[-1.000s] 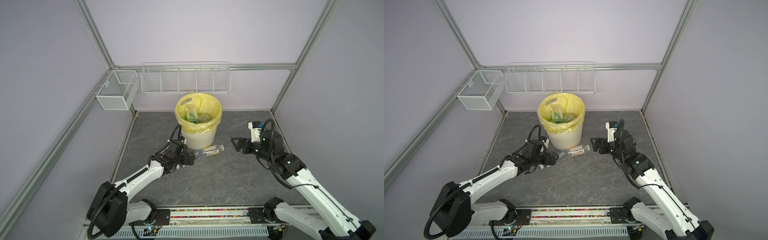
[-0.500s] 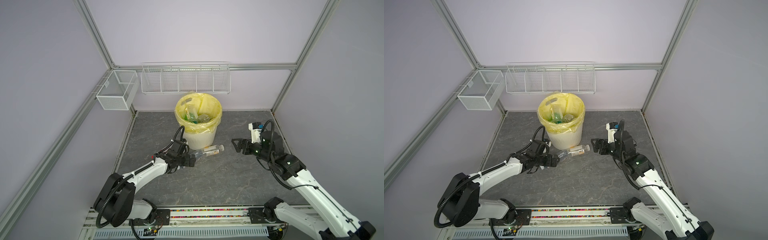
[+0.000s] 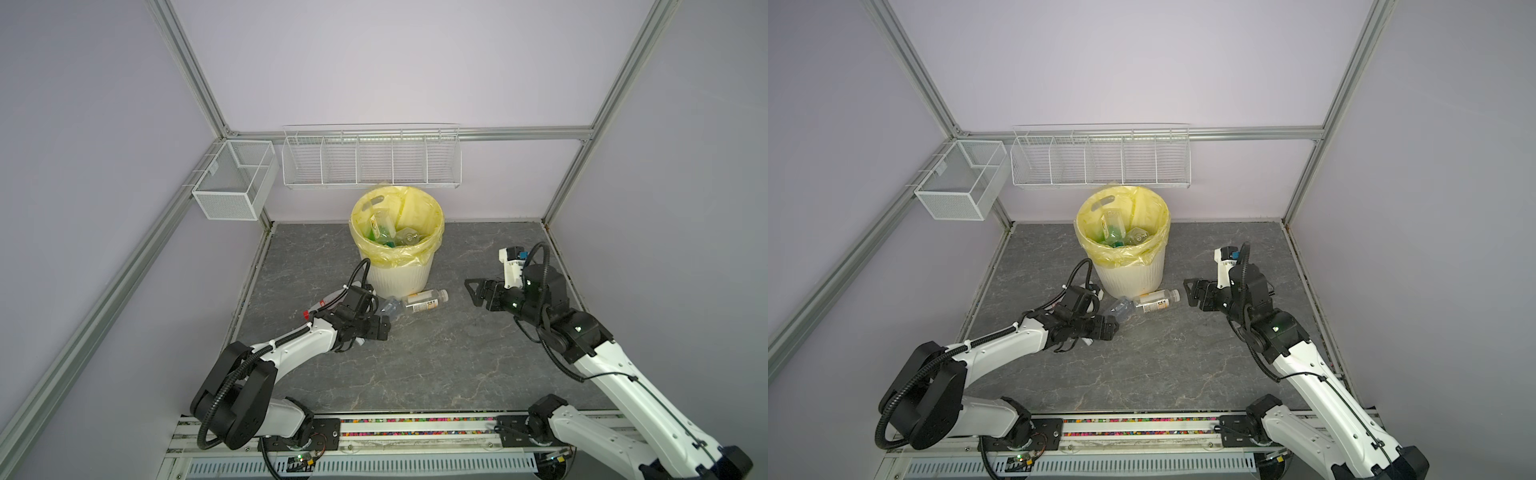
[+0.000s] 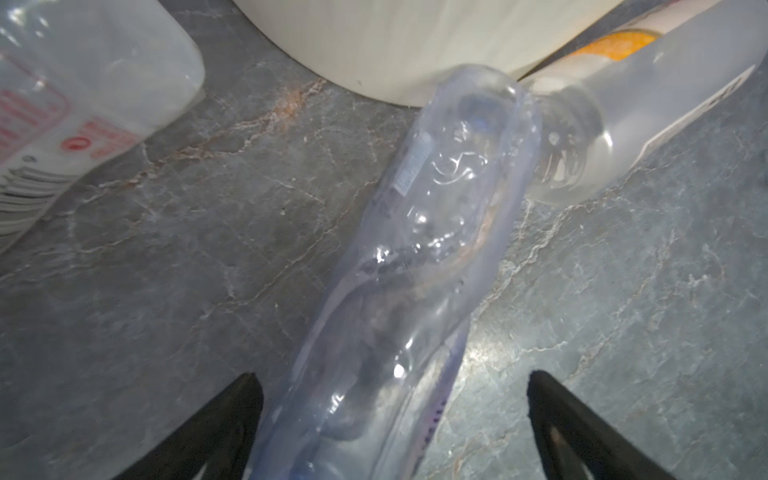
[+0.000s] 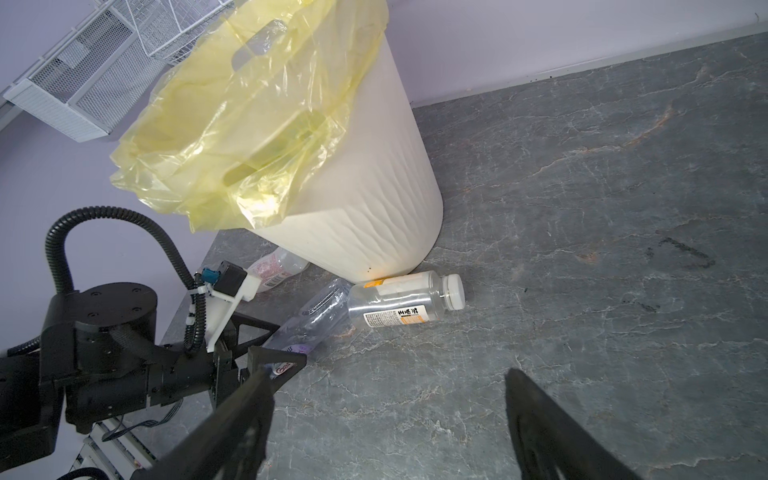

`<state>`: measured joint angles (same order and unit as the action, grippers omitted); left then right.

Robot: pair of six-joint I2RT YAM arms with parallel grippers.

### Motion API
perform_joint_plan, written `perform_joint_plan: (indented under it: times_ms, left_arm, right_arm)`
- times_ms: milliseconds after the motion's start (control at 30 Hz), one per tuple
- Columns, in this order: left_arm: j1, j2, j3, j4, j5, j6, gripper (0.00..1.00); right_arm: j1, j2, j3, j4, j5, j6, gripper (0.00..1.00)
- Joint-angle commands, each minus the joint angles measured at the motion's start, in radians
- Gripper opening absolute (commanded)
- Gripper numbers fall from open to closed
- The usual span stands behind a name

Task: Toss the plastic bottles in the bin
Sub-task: 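Close the left gripper around the clear purple-label bottle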

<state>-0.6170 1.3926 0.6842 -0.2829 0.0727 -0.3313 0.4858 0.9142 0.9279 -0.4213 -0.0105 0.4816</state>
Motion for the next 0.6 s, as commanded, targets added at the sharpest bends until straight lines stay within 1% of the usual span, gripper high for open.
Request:
perform_joint_plan:
  times_ms: [0, 167, 567]
  left_arm:
    - [-0.016, -0.017, -0.023, 0.024, 0.004, 0.012, 1.0]
    - [-0.032, -0.02, -0.031, 0.034, 0.005, 0.002, 0.99]
    - [-0.044, 0.023, -0.015, 0.059, 0.03, 0.004, 0.8]
  right_arm:
    - [-0.004, -0.013, -0.018, 0.007, 0.016, 0.016, 0.88]
    - [-0.004, -0.012, -0.024, 0.012, 0.019, 0.023, 0.88]
    - [-0.005, -0.012, -0.028, 0.014, 0.014, 0.034, 0.88]
